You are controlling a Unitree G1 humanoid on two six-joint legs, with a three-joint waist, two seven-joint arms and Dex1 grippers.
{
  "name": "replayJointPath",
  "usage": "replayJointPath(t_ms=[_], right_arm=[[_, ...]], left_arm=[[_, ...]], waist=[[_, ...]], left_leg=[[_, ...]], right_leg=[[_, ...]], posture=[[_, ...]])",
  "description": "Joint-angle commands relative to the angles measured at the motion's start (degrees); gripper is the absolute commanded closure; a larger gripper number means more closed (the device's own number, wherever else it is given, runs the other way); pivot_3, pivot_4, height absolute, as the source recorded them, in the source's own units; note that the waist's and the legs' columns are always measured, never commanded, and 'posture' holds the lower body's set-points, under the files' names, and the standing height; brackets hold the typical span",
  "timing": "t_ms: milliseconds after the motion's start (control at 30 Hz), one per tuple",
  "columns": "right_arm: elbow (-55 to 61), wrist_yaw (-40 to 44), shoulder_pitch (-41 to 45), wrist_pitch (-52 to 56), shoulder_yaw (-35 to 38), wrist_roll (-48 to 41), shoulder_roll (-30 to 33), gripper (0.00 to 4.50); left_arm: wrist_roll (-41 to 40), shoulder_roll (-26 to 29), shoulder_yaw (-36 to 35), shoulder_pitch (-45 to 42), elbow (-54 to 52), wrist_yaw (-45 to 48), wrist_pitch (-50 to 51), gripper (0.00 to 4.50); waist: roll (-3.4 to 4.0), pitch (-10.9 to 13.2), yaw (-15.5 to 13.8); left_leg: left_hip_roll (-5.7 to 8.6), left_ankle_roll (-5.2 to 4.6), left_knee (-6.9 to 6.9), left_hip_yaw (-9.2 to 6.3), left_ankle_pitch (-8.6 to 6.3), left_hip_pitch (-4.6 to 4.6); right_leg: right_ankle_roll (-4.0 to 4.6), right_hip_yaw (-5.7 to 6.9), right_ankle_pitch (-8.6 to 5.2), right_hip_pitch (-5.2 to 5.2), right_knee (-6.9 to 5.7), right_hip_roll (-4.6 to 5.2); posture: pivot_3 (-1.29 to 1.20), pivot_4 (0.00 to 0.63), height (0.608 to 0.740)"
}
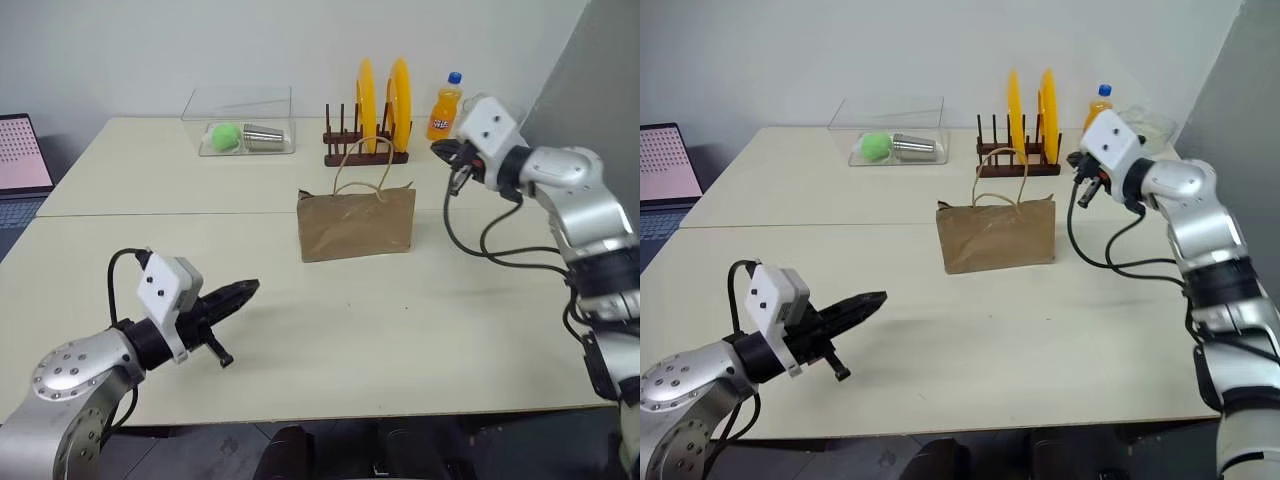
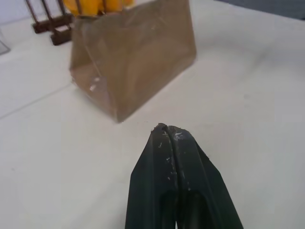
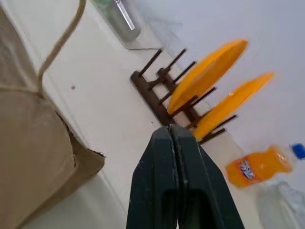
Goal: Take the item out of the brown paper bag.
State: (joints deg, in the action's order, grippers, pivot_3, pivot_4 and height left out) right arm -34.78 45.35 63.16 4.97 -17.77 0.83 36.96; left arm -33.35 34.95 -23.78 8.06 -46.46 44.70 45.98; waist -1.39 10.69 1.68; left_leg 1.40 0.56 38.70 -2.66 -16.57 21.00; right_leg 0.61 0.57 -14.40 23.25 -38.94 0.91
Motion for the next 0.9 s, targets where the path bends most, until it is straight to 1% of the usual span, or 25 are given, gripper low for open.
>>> replayJointPath(t_ms=[33,133,200,367,667,800,900], right_arm=[[-14.8,1.7,7.2,-9.4,-3.3,6.7,-3.5,4.46],[-25.3,1.5,12.3,-13.3,-4.1,9.4,-7.7,4.46],[-29.7,2.0,14.4,-15.2,-4.6,11.1,-9.6,4.46],[-33.8,9.1,16.4,-17.1,-3.6,12.1,-11.3,4.46],[-30.5,24.6,14.6,-18.5,-0.8,9.6,-8.7,4.46],[-24.1,32.2,11.1,-17.8,0.4,7.4,-7.1,4.46],[-16.9,36.0,6.9,-15.9,0.3,6.1,-5.7,4.46]], left_arm=[[-2.8,2.1,1.2,0.4,-1.5,1.3,-1.0,4.5],[-3.0,2.6,1.4,0.2,-1.0,0.5,-3.0,4.5],[-3.1,2.4,1.5,0.1,-1.1,-0.1,-4.2,4.5],[-4.3,0.3,1.9,0.1,-2.0,-2.6,-7.6,4.5],[-10.2,0.9,-0.4,0.1,-3.4,-7.3,-6.9,4.5],[-12.0,2.0,-0.6,0.5,-4.0,-8.7,-6.9,4.5],[-12.7,3.1,-0.4,0.0,-3.9,-9.4,-7.2,4.5]], waist=[[0.0,0.0,0.0],[0.02,0.0,-0.1],[0.03,0.0,0.0],[0.05,0.0,-0.1],[0.08,0.0,-0.1],[0.09,0.1,-0.1],[0.09,0.1,-0.1]], left_leg=[[0.0,0.0,-0.01,-0.01,0.0,0.0],[0.0,0.01,-0.01,-0.02,0.0,0.03],[0.0,0.02,-0.01,-0.02,-0.01,0.05],[0.01,0.06,-0.01,-0.04,-0.04,0.06],[0.01,0.06,-0.02,-0.04,-0.04,0.04],[0.0,0.06,-0.02,-0.08,-0.04,0.04],[0.0,0.06,-0.02,-0.1,-0.04,0.04]], right_leg=[[0.01,0.0,0.0,0.0,0.0,0.0],[0.04,0.0,0.0,0.02,-0.01,0.0],[0.04,0.0,0.0,0.03,0.01,0.01],[0.05,0.01,0.0,0.03,0.05,0.03],[0.06,0.02,0.0,0.03,0.02,0.03],[0.05,0.04,-0.01,0.02,0.03,0.03],[0.05,0.05,-0.01,0.01,0.03,0.03]], posture=[[0.0,0.15,0.74],[0.0,0.15,0.74],[0.0,0.15,0.74],[0.0,0.15,0.74],[0.0,0.15,0.74],[0.0,0.15,0.74],[0.0,0.15,0.74]])
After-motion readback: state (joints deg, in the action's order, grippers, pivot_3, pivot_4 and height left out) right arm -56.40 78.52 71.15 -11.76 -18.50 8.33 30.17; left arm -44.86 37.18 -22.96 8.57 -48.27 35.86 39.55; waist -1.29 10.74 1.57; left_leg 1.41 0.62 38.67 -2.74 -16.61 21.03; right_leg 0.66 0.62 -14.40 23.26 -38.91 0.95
